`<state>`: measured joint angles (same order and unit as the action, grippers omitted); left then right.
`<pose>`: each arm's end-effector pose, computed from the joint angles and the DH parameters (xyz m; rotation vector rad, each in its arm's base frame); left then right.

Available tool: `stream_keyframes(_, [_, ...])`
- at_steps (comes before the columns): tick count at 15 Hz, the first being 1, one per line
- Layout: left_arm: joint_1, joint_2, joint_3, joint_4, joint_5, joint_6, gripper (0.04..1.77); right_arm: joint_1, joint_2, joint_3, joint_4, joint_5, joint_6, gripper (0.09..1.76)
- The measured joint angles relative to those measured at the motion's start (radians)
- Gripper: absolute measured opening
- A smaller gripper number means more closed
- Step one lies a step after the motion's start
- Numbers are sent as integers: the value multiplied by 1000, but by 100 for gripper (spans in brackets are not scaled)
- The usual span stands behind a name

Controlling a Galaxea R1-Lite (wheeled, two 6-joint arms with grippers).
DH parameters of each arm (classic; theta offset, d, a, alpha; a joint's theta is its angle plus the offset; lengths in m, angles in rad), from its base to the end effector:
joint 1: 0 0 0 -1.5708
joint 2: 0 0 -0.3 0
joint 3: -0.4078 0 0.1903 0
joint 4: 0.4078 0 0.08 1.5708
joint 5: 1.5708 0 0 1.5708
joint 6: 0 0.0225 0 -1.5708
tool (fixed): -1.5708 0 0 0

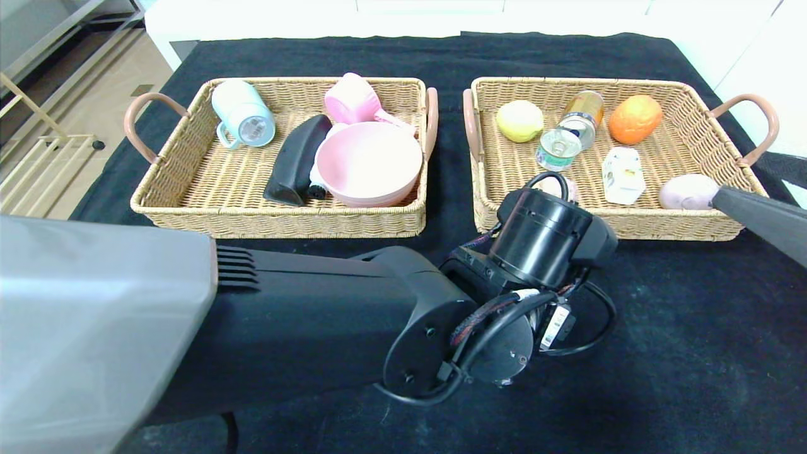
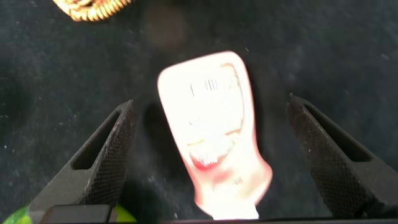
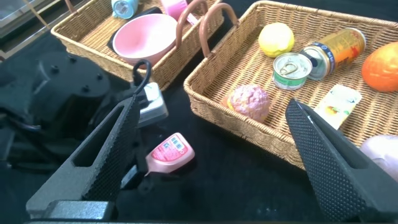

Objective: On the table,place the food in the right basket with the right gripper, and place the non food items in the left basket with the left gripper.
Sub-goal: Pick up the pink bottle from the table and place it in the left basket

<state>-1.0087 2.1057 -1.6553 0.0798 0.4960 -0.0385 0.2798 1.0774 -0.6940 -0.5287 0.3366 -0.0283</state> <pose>0.2378 -0.3574 0.1995 0.3290 0.4004 -0.4924 0.1405 0.0481 0.2835 -0.0315 -0.1563 0.6132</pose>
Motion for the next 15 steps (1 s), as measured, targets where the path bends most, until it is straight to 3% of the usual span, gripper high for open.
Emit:
stream_keyframes(7, [7,27,1,-27,27,-13,172,13,5,2,2,0,0,171])
stream_keyframes(12, [10,35,2,-34,27,-10,101,14,11,3,2,0,0,171])
stream_keyframes(15, [10,35,5,-35,24,-10,88,14,13,3,1,0,0,171])
